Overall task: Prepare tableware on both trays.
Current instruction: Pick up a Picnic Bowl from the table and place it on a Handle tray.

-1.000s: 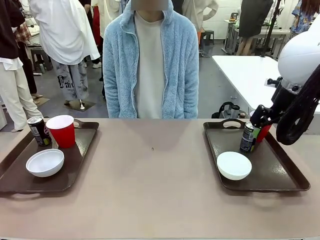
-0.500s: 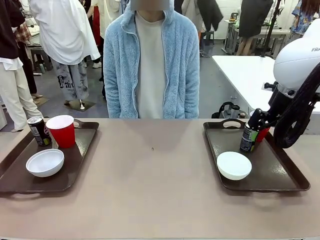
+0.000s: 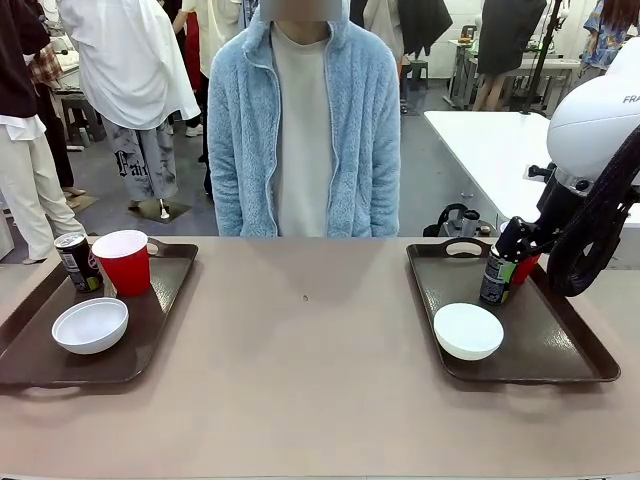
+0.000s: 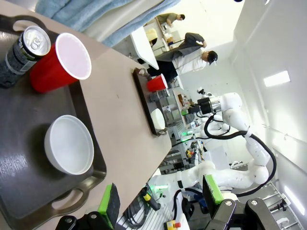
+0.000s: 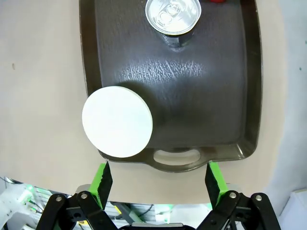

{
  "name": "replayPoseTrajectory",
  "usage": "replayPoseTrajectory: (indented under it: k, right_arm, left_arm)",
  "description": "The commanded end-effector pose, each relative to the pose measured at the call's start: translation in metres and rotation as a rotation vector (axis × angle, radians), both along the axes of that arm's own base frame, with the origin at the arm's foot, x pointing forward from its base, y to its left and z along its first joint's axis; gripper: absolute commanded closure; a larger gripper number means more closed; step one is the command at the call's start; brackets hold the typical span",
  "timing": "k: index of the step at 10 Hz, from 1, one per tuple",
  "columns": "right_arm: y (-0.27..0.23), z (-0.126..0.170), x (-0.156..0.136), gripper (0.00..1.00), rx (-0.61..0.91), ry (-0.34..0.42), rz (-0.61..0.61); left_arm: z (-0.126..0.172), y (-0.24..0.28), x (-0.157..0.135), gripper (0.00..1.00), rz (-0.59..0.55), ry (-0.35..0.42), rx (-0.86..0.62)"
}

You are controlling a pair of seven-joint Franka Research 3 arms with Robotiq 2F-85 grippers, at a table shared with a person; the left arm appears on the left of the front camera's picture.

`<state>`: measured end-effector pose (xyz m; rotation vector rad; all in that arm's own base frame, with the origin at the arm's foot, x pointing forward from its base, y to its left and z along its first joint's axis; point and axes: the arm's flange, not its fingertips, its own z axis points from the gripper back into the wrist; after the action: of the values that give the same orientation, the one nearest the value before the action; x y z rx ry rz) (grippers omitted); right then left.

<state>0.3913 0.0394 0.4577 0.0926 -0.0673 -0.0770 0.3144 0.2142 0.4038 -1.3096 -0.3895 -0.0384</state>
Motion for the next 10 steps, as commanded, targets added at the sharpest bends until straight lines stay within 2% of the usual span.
replayPoseTrajectory:
  k: [1, 2, 3, 5, 7, 10]
  right_arm:
    - [-0.024, 0.018, 0.004, 0.00, 0.256, -0.001, 0.010]
    - [-0.055, 0.032, 0.005, 0.00, 0.475, 0.004, 0.003]
    - [-0.090, 0.040, 0.005, 0.00, 0.628, -0.019, -0.039]
    - [-0.157, 0.041, -0.004, 0.00, 0.934, -0.072, -0.069]
    - [-0.207, 0.023, -0.024, 0.00, 1.062, -0.086, -0.050]
    - [-0.247, -0.011, -0.046, 0.00, 1.081, -0.015, -0.075]
  left_arm:
    - [0.003, 0.001, -0.001, 0.08, 0.006, -0.011, -0.014]
    - [0.003, 0.001, -0.001, 0.08, 0.006, -0.011, -0.014]
    - [0.003, 0.001, -0.001, 0.08, 0.006, -0.011, -0.014]
    - [0.003, 0.001, -0.001, 0.08, 0.006, -0.011, -0.014]
    - [0.003, 0.001, -0.001, 0.08, 0.006, -0.011, -0.014]
    - [0.003, 0.001, -0.001, 0.08, 0.006, -0.011, -0.014]
